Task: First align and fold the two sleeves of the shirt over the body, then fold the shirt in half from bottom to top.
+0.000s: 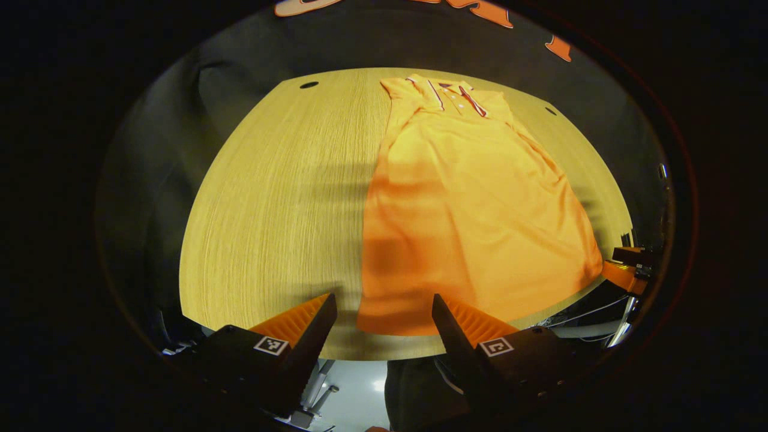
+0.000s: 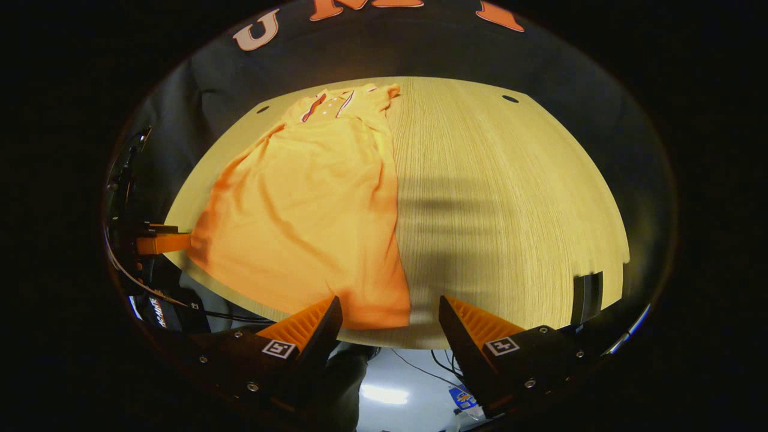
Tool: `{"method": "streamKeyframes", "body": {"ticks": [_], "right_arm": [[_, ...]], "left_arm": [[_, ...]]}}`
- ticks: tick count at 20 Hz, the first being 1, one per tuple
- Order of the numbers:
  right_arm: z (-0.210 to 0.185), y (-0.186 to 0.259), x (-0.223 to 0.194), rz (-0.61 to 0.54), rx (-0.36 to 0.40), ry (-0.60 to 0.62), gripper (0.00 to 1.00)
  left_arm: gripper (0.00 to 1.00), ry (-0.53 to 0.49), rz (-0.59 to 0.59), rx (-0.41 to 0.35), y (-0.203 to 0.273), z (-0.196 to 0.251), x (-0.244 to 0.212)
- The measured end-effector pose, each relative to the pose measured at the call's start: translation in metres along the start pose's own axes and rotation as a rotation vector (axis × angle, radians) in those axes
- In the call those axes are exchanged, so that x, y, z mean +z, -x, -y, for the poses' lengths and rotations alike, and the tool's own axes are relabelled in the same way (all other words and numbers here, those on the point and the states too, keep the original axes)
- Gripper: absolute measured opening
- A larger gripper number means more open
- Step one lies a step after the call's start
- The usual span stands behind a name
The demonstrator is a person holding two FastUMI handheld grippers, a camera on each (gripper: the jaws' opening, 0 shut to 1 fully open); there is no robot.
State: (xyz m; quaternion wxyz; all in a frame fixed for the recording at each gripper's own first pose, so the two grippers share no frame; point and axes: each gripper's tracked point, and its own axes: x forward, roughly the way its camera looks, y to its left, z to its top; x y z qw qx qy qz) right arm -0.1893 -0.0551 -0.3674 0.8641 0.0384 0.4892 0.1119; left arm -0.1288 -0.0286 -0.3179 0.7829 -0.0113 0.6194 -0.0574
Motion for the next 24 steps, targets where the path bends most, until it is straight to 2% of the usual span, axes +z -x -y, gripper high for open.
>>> {"method": "streamKeyframes", "body": {"ticks": [7, 10, 12, 13, 14, 15, 18, 20, 24], "right_arm": [[-0.019, -0.023, -0.010, -0.109, 0.004, 0.087, 0.99], [-0.023, -0.026, -0.006, -0.124, -0.018, 0.125, 0.90], [-0.026, -0.028, -0.003, -0.133, -0.022, 0.089, 0.55], [-0.028, -0.029, -0.003, -0.142, -0.020, 0.039, 0.37], [-0.035, -0.028, -0.004, -0.161, 0.019, -0.008, 0.21], [-0.044, -0.026, -0.010, -0.192, 0.068, -0.040, 0.16], [-0.051, -0.023, -0.008, -0.201, 0.122, -0.123, 0.16], [-0.059, -0.021, -0.003, -0.195, 0.162, -0.189, 0.15], [-0.061, -0.013, 0.023, -0.161, 0.196, -0.258, 0.15]], "left_arm": [[1.00, 0.035, -0.084, -0.005, -0.016, 0.005, -0.013], [0.98, -0.028, -0.102, -0.015, -0.024, 0.013, -0.010], [0.71, -0.067, -0.116, -0.049, -0.027, 0.024, -0.006], [0.41, -0.057, -0.131, -0.074, -0.029, 0.030, -0.004], [0.24, -0.047, -0.146, -0.078, -0.026, 0.030, -0.005], [0.10, -0.049, -0.154, -0.092, -0.027, 0.030, -0.006], [0.10, -0.063, -0.147, -0.107, -0.020, 0.028, -0.004], [0.10, -0.032, -0.122, -0.146, -0.015, 0.034, 0.003], [0.10, 0.048, -0.118, -0.196, -0.010, 0.036, 0.018]]}}
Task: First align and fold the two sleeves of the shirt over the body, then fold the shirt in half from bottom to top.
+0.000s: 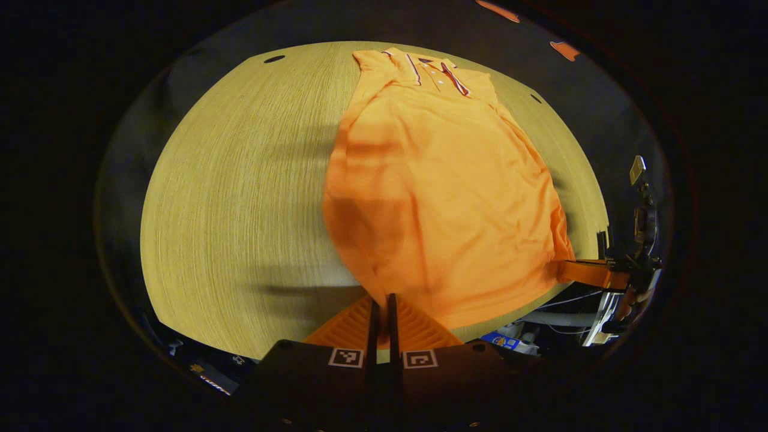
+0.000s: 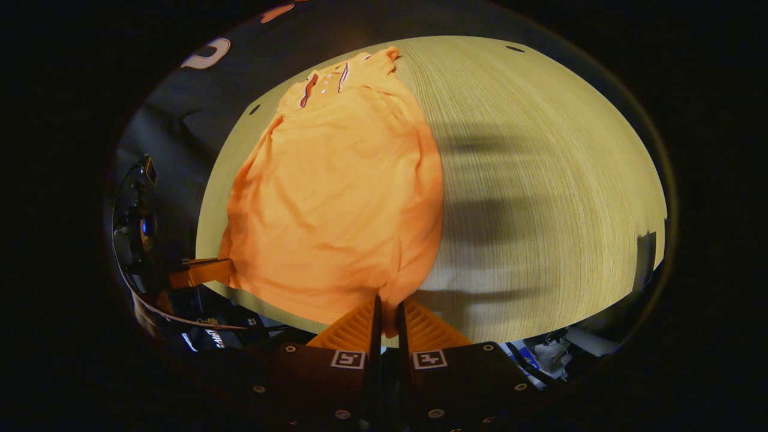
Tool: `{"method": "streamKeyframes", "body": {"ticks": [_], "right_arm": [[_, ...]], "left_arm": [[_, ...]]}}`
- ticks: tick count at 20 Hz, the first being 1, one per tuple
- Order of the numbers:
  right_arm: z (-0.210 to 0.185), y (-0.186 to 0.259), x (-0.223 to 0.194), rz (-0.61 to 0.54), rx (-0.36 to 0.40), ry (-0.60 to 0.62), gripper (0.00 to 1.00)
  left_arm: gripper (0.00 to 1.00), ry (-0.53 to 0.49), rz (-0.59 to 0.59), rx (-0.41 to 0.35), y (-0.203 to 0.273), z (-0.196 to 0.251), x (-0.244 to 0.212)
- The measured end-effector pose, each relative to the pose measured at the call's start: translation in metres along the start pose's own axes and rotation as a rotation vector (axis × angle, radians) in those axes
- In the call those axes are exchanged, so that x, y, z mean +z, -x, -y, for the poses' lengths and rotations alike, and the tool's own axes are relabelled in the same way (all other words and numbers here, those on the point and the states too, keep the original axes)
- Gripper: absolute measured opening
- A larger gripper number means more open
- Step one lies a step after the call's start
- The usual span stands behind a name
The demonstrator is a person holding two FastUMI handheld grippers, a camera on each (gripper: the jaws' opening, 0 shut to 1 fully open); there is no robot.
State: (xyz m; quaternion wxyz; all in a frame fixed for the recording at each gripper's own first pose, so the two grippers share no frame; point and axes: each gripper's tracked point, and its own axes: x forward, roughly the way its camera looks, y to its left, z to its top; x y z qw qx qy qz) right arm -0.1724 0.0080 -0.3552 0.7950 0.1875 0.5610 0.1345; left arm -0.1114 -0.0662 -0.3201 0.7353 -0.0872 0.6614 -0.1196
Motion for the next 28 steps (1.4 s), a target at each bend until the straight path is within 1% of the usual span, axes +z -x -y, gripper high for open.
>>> {"method": "streamKeyframes", "body": {"ticks": [1, 3, 5, 7, 10, 12, 13, 14, 17, 18, 21, 24, 28], "right_arm": [[-0.007, 0.001, 0.011, 0.024, 0.021, -0.026, 0.14], [-0.016, 0.007, 0.029, 0.044, 0.072, -0.059, 0.14], [-0.011, 0.007, 0.044, 0.062, 0.056, -0.052, 0.13], [-0.020, 0.015, 0.052, 0.075, 0.103, -0.080, 0.13], [-0.023, 0.024, 0.072, 0.102, 0.143, -0.111, 0.13], [-0.024, 0.027, 0.093, 0.131, 0.159, -0.122, 0.12], [-0.028, 0.031, 0.101, 0.139, 0.181, -0.134, 0.13], [-0.031, 0.036, 0.117, 0.167, 0.196, -0.154, 0.12], [-0.042, 0.045, 0.159, 0.222, 0.219, -0.153, 0.12], [-0.043, 0.045, 0.174, 0.239, 0.213, -0.147, 0.12], [-0.044, 0.038, 0.199, 0.242, 0.175, -0.124, 0.12], [-0.053, 0.032, 0.224, 0.239, 0.189, -0.168, 0.12], [-0.059, 0.026, 0.275, 0.269, 0.162, -0.157, 0.12]], "left_arm": [[0.10, 0.020, 0.010, -0.025, 0.004, 0.004, 0.007], [0.10, 0.053, 0.027, -0.048, 0.010, 0.006, 0.025], [0.10, 0.053, 0.043, -0.037, 0.015, 0.001, 0.039], [0.10, 0.054, 0.050, -0.053, 0.022, 0.004, 0.048], [0.10, 0.051, 0.074, -0.101, 0.035, 0.018, 0.070], [0.10, 0.033, 0.109, -0.106, 0.042, 0.022, 0.096], [0.10, 0.024, 0.121, -0.116, 0.047, 0.027, 0.108], [0.10, 0.014, 0.140, -0.125, 0.050, 0.030, 0.122], [0.10, 0.011, 0.191, -0.145, 0.059, 0.035, 0.168], [0.10, 0.003, 0.203, -0.147, 0.060, 0.037, 0.183], [0.10, -0.019, 0.225, -0.136, 0.059, 0.032, 0.220], [0.10, -0.021, 0.222, -0.159, 0.054, 0.030, 0.248], [0.10, -0.045, 0.242, -0.171, 0.045, 0.025, 0.300]]}}
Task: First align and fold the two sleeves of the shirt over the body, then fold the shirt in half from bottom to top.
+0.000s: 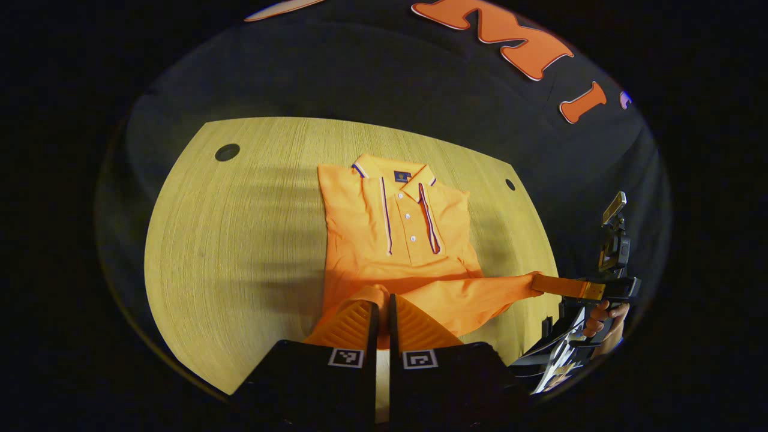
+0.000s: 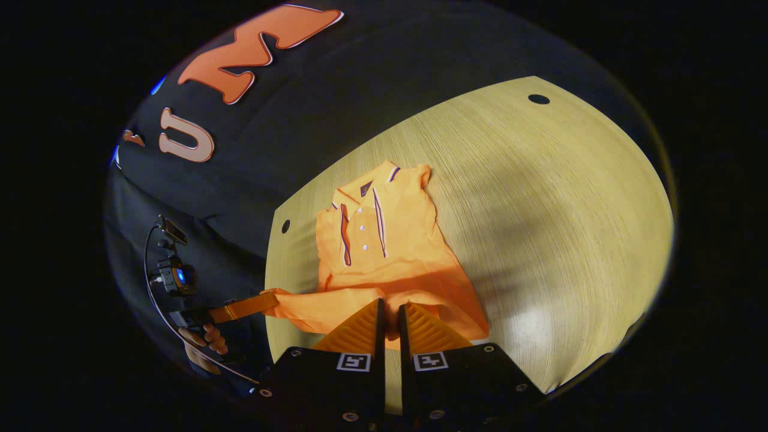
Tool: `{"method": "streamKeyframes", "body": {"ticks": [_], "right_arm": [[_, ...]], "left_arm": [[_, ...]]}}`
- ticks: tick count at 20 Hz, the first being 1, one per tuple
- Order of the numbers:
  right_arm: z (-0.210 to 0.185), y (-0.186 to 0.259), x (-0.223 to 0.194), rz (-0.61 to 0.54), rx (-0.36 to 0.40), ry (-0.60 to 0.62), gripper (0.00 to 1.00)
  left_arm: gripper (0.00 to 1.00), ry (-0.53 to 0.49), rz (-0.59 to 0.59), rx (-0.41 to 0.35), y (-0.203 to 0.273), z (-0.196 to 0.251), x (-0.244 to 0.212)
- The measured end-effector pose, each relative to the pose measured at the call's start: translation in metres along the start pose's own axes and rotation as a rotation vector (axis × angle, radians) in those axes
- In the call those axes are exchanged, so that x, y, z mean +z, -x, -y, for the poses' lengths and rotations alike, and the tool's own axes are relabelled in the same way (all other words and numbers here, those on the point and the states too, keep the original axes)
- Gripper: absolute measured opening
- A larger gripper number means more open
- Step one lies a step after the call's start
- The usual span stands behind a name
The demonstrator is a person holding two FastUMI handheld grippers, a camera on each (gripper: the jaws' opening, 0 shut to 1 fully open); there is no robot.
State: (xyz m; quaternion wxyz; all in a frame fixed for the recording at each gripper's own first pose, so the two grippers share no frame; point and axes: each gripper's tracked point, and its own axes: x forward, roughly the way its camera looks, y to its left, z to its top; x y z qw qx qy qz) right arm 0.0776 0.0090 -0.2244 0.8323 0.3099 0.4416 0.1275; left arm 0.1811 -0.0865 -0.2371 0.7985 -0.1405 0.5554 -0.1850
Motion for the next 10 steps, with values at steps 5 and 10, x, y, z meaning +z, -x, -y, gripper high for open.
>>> {"method": "streamKeyframes", "body": {"ticks": [5, 10], "right_arm": [[-0.009, -0.035, 0.054, 0.017, -0.040, 0.011, 0.12], [-0.006, -0.074, 0.106, 0.040, -0.092, -0.006, 0.12]], "left_arm": [[0.10, -0.035, 0.012, -0.007, -0.031, -0.018, 0.055], [0.09, -0.079, 0.039, 0.010, -0.064, -0.039, 0.115]]}}
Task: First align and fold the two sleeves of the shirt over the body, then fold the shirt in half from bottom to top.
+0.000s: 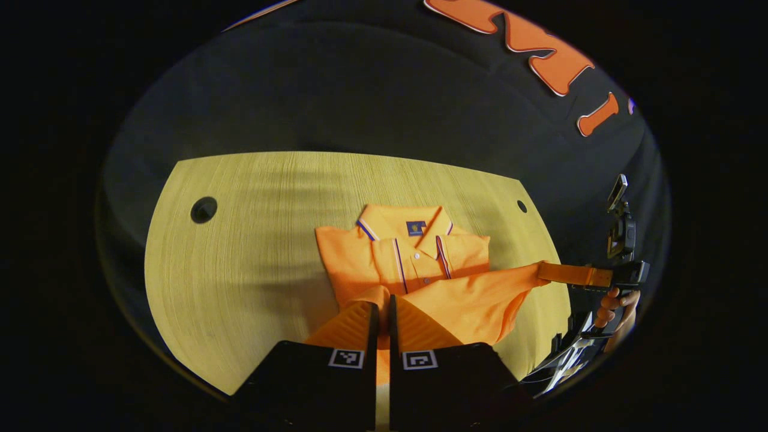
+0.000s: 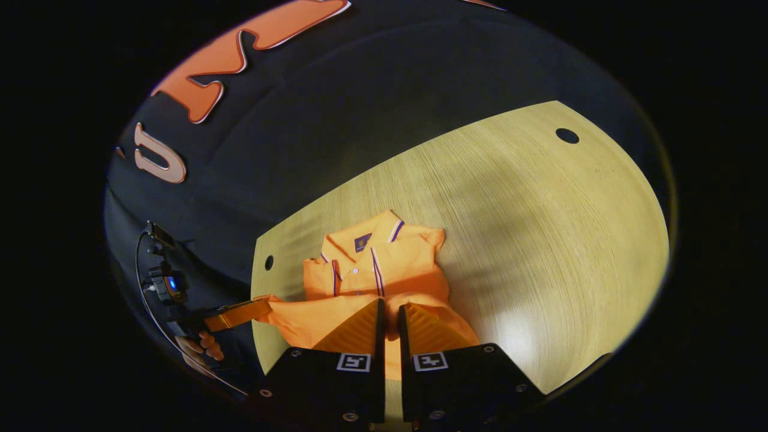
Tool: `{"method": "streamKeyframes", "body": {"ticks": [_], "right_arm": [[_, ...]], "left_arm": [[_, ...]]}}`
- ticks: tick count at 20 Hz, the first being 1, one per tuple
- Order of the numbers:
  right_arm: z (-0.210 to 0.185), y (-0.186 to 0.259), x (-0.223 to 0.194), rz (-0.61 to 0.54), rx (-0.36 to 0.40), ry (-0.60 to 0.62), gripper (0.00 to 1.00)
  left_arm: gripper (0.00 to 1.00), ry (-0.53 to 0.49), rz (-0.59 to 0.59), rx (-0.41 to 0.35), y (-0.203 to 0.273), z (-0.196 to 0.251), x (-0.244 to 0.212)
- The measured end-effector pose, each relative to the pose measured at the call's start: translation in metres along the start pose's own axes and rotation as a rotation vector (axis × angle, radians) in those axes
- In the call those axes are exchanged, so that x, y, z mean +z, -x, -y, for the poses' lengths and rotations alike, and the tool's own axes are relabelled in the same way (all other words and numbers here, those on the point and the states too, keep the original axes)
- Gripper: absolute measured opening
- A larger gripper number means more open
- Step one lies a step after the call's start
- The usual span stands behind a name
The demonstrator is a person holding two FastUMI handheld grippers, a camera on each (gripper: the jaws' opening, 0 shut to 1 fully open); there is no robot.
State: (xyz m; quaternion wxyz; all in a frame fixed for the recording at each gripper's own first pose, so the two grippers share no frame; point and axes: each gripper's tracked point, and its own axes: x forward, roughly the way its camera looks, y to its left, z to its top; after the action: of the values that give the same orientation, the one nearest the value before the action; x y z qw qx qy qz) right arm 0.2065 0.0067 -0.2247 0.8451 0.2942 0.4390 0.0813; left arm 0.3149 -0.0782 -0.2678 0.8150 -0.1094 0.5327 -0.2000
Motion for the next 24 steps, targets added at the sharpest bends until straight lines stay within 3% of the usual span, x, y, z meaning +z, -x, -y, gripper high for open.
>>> {"method": "streamKeyframes", "body": {"ticks": [2, 3, 4, 7, 12, 13, 14, 15, 16, 18, 20, 24], "right_arm": [[0.003, -0.017, 0.016, -0.004, -0.021, -0.025, 0.12], [0.002, -0.025, 0.024, 0.002, -0.024, -0.031, 0.12], [0.002, -0.031, 0.031, 0.007, -0.030, -0.034, 0.12], [0.004, -0.047, 0.053, 0.023, -0.044, -0.050, 0.12], [0.000, -0.047, 0.075, 0.086, -0.021, -0.164, 0.12], [-0.003, -0.044, 0.079, 0.099, -0.020, -0.164, 0.19], [-0.006, -0.039, 0.082, 0.120, -0.009, -0.150, 0.30], [-0.006, -0.032, 0.083, 0.139, 0.003, -0.126, 0.55], [-0.006, -0.022, 0.083, 0.162, 0.003, -0.099, 0.58], [-0.006, 0.000, 0.081, 0.218, -0.019, -0.037, 0.86], [-0.007, 0.039, 0.086, 0.335, -0.065, 0.047, 0.96], [-0.017, 0.121, 0.077, 0.553, -0.112, 0.176, 0.98]], "left_arm": [[0.08, -0.021, -0.002, 0.020, -0.015, -0.012, 0.017], [0.01, -0.024, 0.002, 0.024, -0.022, -0.017, 0.025], [0.06, -0.025, 0.002, 0.018, -0.029, -0.018, 0.030], [0.06, -0.021, -0.007, 0.031, -0.050, -0.027, 0.042], [0.05, -0.047, 0.043, 0.115, -0.056, -0.039, 0.065], [0.13, -0.043, 0.042, 0.100, -0.054, -0.034, 0.062], [0.33, -0.035, 0.069, 0.105, -0.048, -0.030, 0.069], [0.52, -0.028, 0.101, 0.111, -0.044, -0.027, 0.076], [0.68, -0.034, 0.137, 0.133, -0.039, -0.028, 0.079], [0.99, -0.090, 0.206, 0.197, -0.019, -0.028, 0.083], [0.99, -0.161, 0.289, 0.240, 0.004, -0.016, 0.089], [0.99, -0.226, 0.455, 0.230, 0.066, 0.030, 0.082]]}}
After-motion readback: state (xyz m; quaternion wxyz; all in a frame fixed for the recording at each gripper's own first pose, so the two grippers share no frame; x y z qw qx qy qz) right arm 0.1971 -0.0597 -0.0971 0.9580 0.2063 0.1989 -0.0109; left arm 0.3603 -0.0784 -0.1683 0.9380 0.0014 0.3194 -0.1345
